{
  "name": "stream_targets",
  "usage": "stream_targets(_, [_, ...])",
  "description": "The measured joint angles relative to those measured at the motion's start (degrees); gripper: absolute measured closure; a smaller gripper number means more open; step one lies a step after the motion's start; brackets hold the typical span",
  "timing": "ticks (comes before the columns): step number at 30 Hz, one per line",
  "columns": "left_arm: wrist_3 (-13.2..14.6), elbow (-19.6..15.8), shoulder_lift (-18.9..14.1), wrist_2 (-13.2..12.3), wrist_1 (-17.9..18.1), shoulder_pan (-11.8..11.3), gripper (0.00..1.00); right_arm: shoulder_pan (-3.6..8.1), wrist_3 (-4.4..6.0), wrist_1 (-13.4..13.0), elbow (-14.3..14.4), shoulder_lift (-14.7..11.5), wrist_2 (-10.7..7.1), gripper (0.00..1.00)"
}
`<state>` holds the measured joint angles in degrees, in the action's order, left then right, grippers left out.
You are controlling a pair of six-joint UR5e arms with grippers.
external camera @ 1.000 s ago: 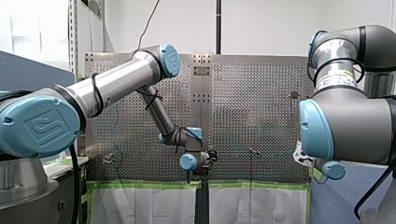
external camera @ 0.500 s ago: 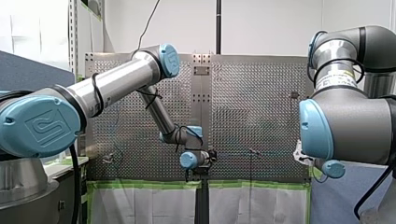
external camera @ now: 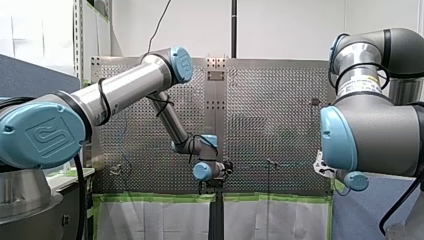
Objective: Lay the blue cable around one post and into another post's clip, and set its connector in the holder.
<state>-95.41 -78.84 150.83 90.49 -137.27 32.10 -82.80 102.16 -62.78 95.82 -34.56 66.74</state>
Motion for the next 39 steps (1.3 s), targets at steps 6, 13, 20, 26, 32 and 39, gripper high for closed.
stream_targets(6, [1.4,0.0,0.0,-1.1,0.1,0.7,0.25,-0.16,-0.01,-0.2,0.0,0.1,-0.15,1.00])
stream_targets(13, [1.8,0.0,-0.1,-1.9,-0.1,1.4,0.02,-0.28,-0.01,-0.2,0.0,0.2,-0.29,1.00])
stream_targets(20, [2.6,0.0,-0.1,-3.2,-2.2,2.8,0.02,-0.48,-0.01,-0.2,0.0,0.3,-0.36,1.00])
stream_targets(26, [4.3,-0.1,-0.2,-4.9,-5.0,4.1,0.02,-0.62,-0.07,-0.2,0.0,0.4,-0.37,1.00])
stream_targets(32, [5.2,-0.1,-1.1,-4.1,-6.1,5.1,0.02,-0.66,-0.09,-0.1,0.0,0.4,-0.37,1.00])
stream_targets(39, [5.2,-0.3,-3.1,-2.2,-6.3,6.5,0.02,-0.68,-0.08,-0.1,-0.1,0.4,-0.37,1.00])
